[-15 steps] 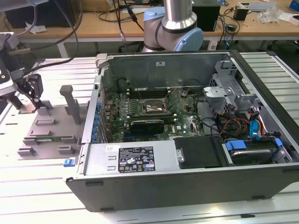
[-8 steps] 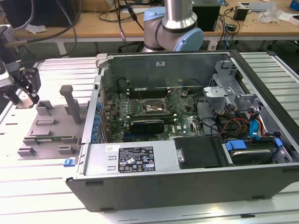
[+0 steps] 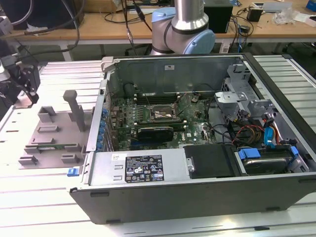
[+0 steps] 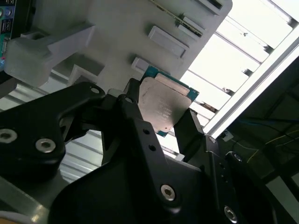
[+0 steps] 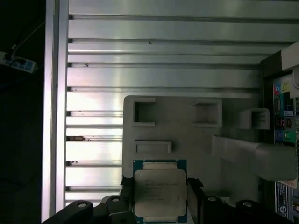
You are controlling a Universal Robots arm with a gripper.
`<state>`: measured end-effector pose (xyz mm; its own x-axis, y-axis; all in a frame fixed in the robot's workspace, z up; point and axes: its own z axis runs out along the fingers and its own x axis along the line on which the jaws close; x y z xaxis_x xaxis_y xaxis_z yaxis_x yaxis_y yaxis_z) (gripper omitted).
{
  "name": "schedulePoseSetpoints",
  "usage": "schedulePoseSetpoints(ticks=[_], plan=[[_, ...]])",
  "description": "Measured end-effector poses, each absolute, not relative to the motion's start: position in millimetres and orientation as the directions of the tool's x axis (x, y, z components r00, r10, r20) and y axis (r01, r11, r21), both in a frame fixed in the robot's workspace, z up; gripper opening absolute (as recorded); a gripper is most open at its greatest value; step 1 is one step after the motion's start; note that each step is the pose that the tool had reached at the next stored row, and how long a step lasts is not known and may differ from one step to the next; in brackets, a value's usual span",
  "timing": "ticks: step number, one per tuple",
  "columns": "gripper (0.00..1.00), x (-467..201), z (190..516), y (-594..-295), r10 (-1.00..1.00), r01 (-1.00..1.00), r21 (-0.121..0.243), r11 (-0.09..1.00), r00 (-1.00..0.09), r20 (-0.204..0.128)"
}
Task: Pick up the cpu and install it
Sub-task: 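Pick up the cpu and move it towards the insertion slot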
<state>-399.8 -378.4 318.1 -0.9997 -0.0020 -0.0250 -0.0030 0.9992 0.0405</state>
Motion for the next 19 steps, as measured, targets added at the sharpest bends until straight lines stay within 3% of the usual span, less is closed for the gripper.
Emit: schedulePoseSetpoints(ticks=[19], plan=[[0.54, -399.8, 378.9, -370.4, -0.002, -0.003, 0.04, 0.999, -1.0, -0.025]])
